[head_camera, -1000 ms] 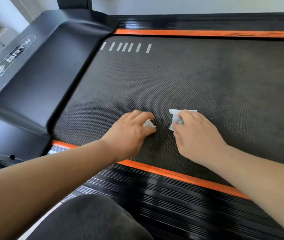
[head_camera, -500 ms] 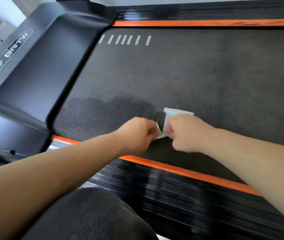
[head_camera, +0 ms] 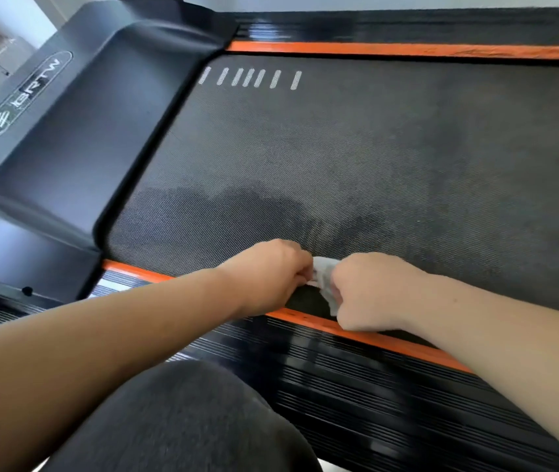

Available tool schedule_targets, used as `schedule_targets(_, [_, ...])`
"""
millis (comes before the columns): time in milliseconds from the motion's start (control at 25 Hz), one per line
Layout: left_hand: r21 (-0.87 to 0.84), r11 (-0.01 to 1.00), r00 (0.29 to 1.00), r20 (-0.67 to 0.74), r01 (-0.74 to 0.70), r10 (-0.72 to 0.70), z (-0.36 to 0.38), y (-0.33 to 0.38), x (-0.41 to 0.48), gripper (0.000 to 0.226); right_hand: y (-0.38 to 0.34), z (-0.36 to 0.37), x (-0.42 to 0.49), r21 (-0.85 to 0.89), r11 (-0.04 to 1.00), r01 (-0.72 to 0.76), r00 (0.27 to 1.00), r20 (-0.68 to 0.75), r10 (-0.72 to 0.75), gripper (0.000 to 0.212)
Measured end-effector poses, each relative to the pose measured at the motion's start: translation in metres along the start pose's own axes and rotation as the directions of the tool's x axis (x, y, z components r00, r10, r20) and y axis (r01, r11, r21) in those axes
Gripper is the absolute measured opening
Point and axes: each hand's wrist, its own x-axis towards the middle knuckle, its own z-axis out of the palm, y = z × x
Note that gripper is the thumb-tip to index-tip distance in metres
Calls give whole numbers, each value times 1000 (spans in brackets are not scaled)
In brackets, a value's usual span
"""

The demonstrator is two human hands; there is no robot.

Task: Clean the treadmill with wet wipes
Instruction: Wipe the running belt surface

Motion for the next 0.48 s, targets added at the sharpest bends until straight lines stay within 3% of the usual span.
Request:
schedule_targets(120, [-61, 998, 992, -125, 15, -22, -4, -6, -4, 13, 3, -5, -2, 53, 998, 19, 1000, 20, -20, 12])
schedule_targets(200, [-139, 990, 991, -127, 24, -42, -7, -2, -8, 11, 13, -6, 3, 204, 979, -24, 996, -74, 40, 12])
schedule_targets(360, [-191, 915, 926, -54, 356, -372, -21, -8, 0, 30, 37, 7, 16, 340, 932, -122, 950, -231, 208, 12])
schedule_targets(480, [-254, 867, 898, 13, 428, -440, -21, -1, 3, 32, 40, 18, 23, 355, 928, -115, 947, -244, 211, 24])
